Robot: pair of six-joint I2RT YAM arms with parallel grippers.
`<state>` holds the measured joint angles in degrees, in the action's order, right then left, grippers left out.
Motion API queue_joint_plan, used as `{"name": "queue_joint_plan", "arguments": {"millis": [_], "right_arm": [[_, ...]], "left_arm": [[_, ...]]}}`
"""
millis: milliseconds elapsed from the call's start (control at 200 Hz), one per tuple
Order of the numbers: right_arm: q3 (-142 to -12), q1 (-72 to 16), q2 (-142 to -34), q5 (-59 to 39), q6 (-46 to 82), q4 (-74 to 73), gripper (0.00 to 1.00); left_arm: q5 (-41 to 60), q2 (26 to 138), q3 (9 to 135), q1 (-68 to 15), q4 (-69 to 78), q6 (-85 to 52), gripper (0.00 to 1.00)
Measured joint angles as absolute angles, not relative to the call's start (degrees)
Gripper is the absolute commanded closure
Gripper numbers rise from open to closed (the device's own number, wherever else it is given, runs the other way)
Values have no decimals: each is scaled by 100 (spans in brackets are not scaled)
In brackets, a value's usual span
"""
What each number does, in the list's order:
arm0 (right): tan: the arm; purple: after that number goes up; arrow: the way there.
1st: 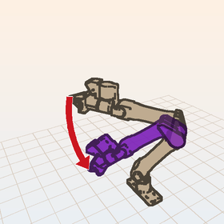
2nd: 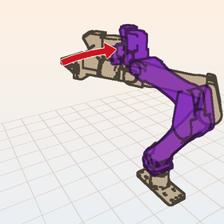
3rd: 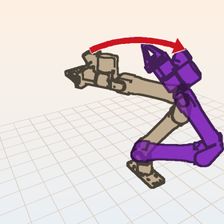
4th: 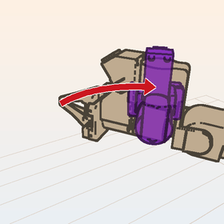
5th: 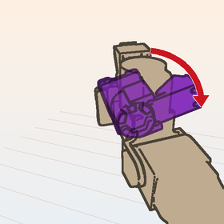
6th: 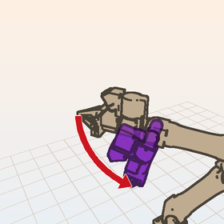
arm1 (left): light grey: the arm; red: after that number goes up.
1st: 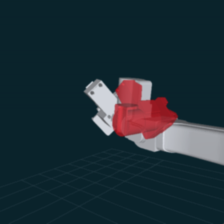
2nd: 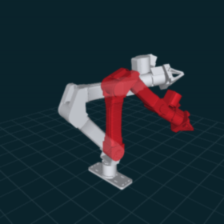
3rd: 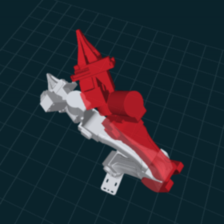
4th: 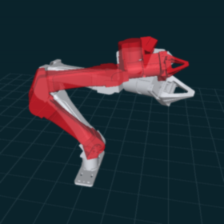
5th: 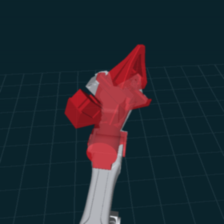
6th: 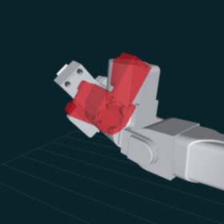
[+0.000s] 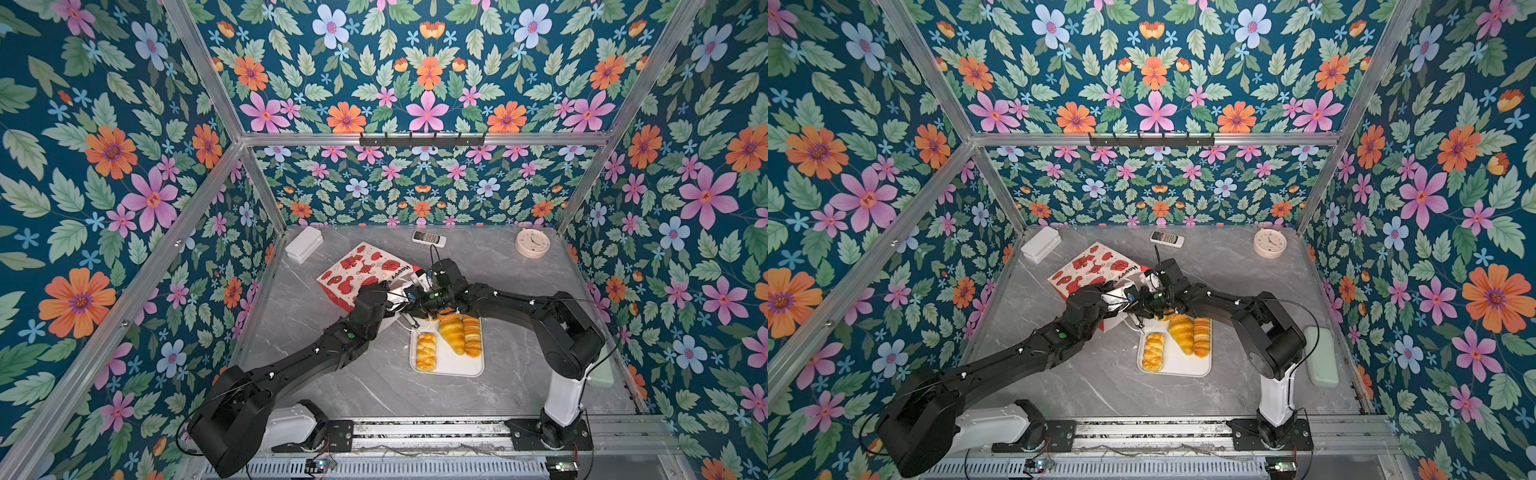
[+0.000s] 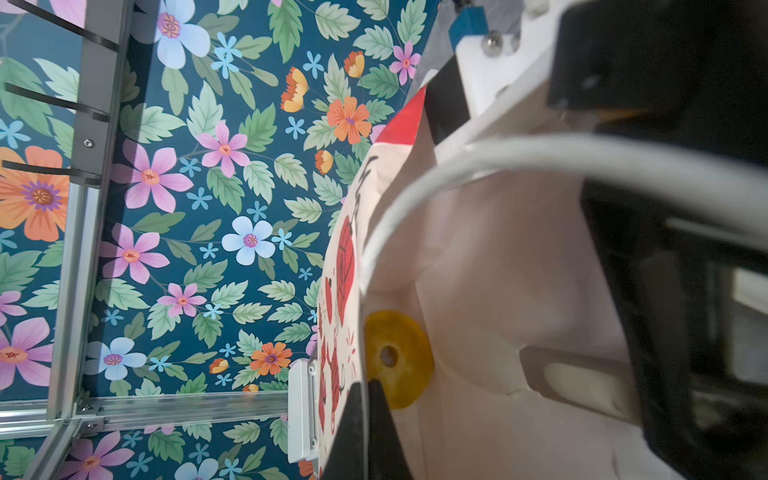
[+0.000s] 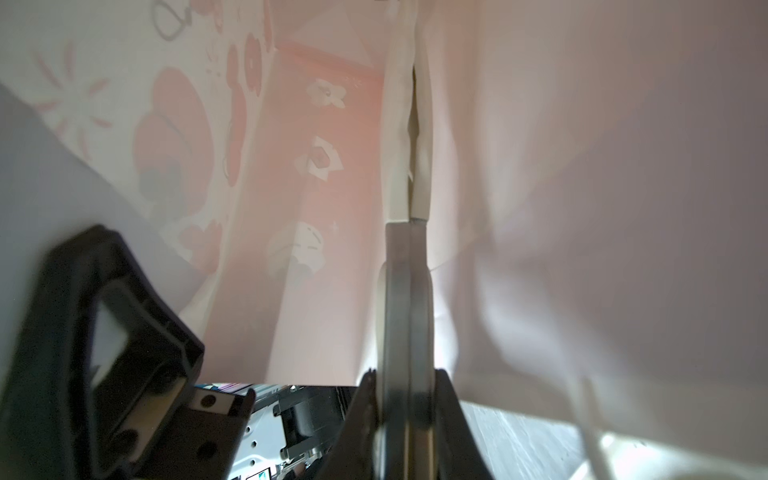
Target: Take the fake bread out of the paper bag
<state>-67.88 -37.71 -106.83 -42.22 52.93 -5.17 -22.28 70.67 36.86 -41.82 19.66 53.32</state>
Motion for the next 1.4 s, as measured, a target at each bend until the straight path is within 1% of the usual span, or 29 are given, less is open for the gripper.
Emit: {"name": "queue_joint_plan", "arguments": {"millis": [190,500,705,995,1275,1395], "right_arm": [[-7011,-3771,-10702,-3931,4932,-152,100],[-7216,-4029,-10796,-3498,4875,14,99],[-7437,-4023,-11205,-3297,4936,-56,98],[-7699,-4029,-11480,-3291,5336,-543,98],[-7452,-4016,-11485,-3293,5540,-945,97],[-7513,-3988,-11745,-3433,5708,-1109,97]], "left_arm": [[-2150,6980,3649,-4123,1981,5238,100],[-2073,6982,3610,-4014,2141,5046,100],[-1892,7091,3649,-4007,2156,4831,100],[-1723,7175,3699,-4001,2191,4661,100],[-1643,7135,3656,-4003,2224,4541,100],[-1643,7223,3774,-4003,2169,4619,100]]}}
